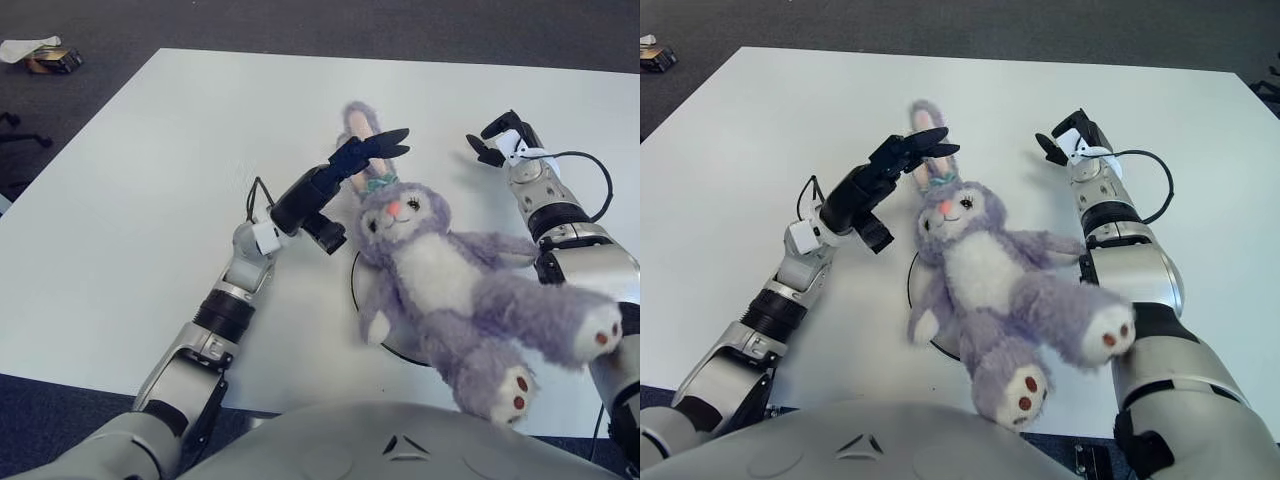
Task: Put the doll into the plate.
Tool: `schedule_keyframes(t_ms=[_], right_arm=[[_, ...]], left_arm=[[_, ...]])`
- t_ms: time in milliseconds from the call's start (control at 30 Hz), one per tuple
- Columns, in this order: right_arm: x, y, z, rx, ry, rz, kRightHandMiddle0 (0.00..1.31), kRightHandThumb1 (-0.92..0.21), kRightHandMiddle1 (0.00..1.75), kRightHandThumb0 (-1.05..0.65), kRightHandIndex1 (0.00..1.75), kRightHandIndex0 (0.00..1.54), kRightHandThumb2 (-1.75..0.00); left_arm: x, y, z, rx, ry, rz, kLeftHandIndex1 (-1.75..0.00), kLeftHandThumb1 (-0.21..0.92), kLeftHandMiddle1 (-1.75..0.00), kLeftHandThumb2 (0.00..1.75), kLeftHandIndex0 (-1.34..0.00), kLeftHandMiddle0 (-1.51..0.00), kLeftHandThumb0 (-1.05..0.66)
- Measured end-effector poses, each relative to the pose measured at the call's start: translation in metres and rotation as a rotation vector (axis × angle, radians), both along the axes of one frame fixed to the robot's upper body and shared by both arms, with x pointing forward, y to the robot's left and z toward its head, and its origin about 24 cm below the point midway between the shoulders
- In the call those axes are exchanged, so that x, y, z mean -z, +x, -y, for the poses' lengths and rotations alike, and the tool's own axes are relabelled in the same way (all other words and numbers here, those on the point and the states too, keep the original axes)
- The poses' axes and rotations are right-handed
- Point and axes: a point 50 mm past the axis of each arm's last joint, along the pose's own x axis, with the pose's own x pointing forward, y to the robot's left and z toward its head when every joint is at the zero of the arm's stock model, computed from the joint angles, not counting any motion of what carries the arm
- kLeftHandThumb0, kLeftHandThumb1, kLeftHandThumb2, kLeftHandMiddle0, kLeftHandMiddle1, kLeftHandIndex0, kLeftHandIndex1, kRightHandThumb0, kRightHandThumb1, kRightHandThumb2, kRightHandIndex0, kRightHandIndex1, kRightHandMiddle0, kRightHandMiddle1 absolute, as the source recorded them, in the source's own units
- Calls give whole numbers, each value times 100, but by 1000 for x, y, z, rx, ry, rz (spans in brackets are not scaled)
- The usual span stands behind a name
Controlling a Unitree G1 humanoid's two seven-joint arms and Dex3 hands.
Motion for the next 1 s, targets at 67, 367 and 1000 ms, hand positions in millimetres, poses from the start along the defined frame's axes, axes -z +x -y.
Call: schedule_keyframes(t_ms=[67, 367, 1000], right_arm=[[0, 0, 0, -2, 2, 3, 16, -80, 175, -1, 175, 18, -73], [0, 0, 0, -19, -9, 1, 13, -86, 175, -1, 175, 14, -65], [-1, -3, 11, -14, -48, -30, 9, -92, 175, -1, 175, 11, -57]], left_arm=[[0, 3, 1, 17, -20, -46, -29, 92, -40, 108, 0, -1, -89], [-7, 15, -14, 45, -48, -195, -20, 92, -31, 104, 0, 0, -91], [-28, 10, -42, -31, -249, -303, -52, 92, -37, 77, 0, -10, -82]])
